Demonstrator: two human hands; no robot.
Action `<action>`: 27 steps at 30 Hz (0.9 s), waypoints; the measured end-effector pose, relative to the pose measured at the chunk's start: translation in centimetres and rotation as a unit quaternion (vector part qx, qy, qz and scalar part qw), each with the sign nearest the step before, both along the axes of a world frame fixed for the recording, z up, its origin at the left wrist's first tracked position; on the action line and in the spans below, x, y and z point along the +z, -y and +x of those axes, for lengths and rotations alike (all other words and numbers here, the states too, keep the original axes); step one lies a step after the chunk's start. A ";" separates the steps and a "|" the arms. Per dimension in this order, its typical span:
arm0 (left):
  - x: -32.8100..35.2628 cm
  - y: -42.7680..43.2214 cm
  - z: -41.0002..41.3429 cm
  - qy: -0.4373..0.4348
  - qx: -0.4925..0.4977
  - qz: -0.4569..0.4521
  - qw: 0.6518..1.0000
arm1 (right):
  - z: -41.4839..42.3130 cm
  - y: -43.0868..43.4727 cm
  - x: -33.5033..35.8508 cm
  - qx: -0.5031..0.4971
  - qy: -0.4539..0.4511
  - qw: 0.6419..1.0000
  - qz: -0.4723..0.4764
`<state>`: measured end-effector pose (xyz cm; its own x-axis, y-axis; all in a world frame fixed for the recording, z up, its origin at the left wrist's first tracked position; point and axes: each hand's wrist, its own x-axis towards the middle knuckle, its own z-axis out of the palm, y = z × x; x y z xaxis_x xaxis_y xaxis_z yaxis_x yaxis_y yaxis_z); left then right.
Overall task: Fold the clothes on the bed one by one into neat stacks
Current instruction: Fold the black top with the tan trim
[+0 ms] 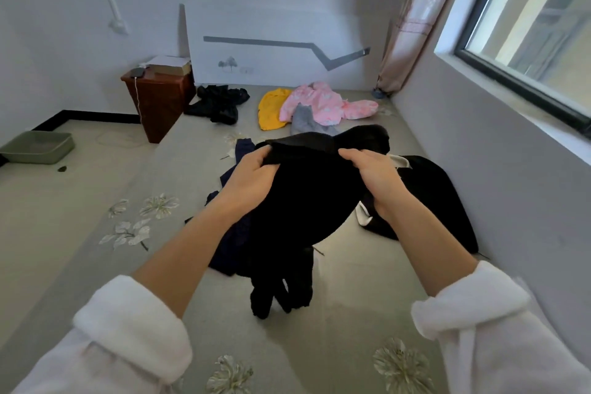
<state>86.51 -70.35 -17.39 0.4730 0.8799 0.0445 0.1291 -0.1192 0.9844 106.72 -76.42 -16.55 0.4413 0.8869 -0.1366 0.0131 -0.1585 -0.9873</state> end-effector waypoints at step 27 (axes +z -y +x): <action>2.9 1.0 -5.3 0.098 -0.015 -0.235 0.967 | -3.4 1.8 -16.3 0.159 -0.008 0.977 -0.142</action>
<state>81.17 -71.38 -14.53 0.5224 0.8104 -0.2653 -0.0628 0.3468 0.9358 103.36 -78.21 -32.89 0.1461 0.9043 -0.4011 0.0911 -0.4160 -0.9048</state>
